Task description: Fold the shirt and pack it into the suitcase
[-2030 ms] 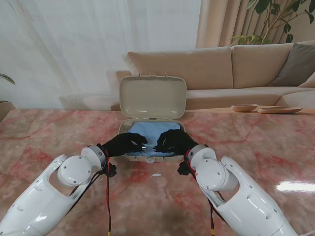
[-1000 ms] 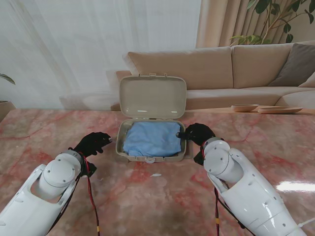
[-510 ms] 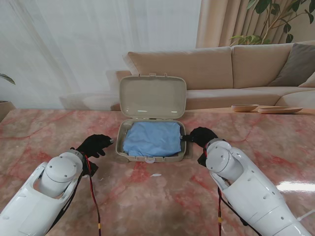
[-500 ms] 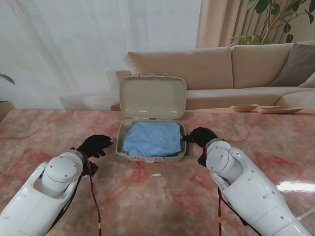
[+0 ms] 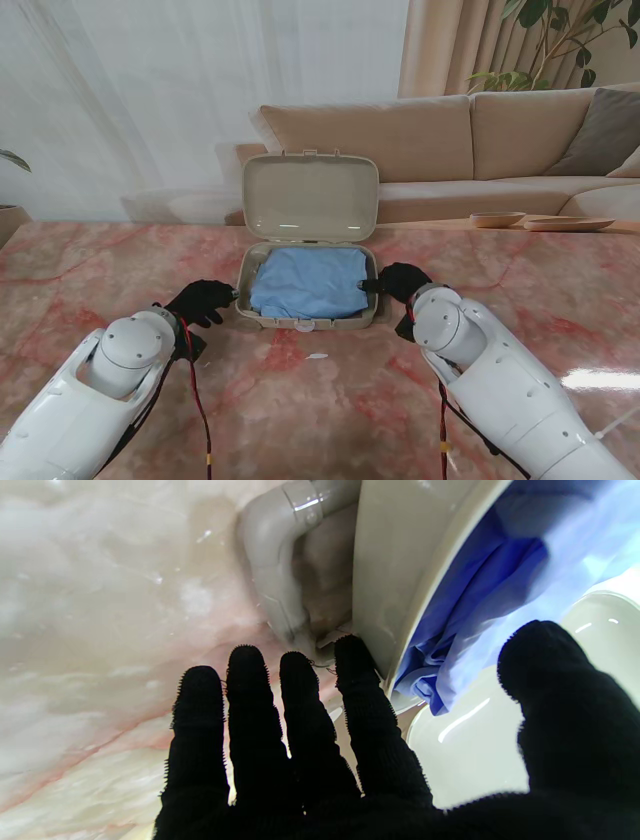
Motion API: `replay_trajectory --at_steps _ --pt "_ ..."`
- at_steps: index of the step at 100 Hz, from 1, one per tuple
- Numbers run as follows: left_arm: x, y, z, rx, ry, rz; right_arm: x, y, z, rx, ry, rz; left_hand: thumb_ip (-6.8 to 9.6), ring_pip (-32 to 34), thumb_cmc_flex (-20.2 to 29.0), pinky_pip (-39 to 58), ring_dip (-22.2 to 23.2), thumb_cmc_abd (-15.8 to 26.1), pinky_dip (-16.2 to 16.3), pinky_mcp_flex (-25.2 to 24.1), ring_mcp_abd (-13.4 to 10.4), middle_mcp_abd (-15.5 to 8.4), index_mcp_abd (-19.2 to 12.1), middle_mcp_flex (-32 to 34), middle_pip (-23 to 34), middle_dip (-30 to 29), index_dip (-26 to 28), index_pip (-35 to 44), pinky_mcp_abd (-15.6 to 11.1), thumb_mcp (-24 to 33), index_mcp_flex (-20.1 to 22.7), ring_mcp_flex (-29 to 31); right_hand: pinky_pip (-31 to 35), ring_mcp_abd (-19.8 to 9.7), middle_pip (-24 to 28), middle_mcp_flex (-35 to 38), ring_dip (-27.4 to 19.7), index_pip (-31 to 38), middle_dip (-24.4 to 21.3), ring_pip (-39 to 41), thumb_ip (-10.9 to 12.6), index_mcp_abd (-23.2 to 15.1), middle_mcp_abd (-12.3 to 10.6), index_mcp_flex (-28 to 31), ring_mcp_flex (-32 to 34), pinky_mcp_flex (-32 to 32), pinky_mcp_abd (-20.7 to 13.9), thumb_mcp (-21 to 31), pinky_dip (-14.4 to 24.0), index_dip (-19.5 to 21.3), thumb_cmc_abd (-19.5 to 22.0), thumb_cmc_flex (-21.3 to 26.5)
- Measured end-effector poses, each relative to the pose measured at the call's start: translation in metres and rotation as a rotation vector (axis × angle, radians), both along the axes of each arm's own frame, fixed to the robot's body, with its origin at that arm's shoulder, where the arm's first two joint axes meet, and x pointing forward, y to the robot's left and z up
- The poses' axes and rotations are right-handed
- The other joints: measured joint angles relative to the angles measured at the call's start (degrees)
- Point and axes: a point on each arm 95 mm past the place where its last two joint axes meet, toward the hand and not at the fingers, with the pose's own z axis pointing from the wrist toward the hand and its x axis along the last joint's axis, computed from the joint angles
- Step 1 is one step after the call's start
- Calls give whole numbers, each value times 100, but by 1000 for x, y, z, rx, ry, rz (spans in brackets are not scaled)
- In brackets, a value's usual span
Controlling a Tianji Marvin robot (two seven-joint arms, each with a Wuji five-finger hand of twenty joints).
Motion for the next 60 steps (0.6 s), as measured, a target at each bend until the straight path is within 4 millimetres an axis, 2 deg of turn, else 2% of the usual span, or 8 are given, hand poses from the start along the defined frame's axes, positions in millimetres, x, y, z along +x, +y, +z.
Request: replay_trajectory --at_steps 6,46,60 --pt "0 -1 -1 -5 2 -7 0 1 0 2 -4 6 0 0 0 0 0 0 0 -12 1 0 2 0 0 0 0 -1 1 0 0 -24 -9 0 0 0 0 -1 0 0 0 82 0 -9 0 0 0 0 58 1 2 0" --pt "-2 -4 -2 -26 -3 -46 -11 3 1 30 -22 53 0 0 0 0 1 0 0 -18 62 1 524 0 0 0 -106 -342 8 0 -117 -25 -57 0 -5 21 0 -40 -3 0 0 740 0 12 0 4 -1 0 69 1 10 13" --pt "-4 -3 -3 -30 0 -61 -15 2 0 35 -21 80 0 0 0 0 1 0 0 -21 62 3 574 -4 0 0 -154 -435 10 0 -262 -25 -57 0 -5 23 0 -40 -5 -1 0 922 60 11 0 6 -1 0 74 1 72 28"
